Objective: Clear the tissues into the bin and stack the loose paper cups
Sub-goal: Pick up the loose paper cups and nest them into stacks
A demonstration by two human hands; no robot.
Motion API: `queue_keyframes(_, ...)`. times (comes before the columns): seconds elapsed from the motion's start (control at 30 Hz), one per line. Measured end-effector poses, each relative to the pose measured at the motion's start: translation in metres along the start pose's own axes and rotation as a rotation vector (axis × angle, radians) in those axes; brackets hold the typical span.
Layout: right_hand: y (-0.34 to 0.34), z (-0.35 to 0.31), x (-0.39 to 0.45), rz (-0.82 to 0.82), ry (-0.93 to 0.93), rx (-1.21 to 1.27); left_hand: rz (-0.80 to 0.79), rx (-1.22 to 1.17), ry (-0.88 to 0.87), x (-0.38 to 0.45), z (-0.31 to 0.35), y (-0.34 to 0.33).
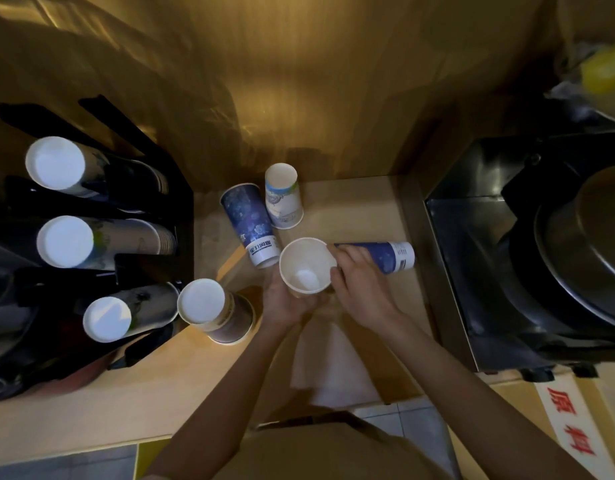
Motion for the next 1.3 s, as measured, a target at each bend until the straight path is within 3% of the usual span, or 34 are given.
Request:
queue_keyframes(0.33, 0.005, 0.003, 0.006, -0.004, -0.028, 0.021, 0.052, 0.051, -0.159, -0.015, 0.027, 0.019)
queue_keyframes(0.53, 0.024, -0.017, 0.048, -0.12, 0.025, -0.047, 0.108, 0.109, -0.155, -0.009, 0.029, 0.03)
queue_keyframes(1.0, -0.024, -0.087, 0.134, -0.288, 0.608, -1.023, 0.101, 0.064, -0.147, 0.009, 0.036, 0.035)
queue_keyframes(1.3, -0.044, -0.071, 0.161, -0.259, 0.514, -1.038, 0.039, 0.072, -0.158, 0.009, 0.034, 0.034)
Point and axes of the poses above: each hand's wrist, its own x-axis towards the middle knuckle, its own y-axis out of the back of the hand, z = x × y, the point moved 9 cm from there along x, towards the middle knuckle, and after that the axes turned 3 degrees about x, right-handed, at the moved point
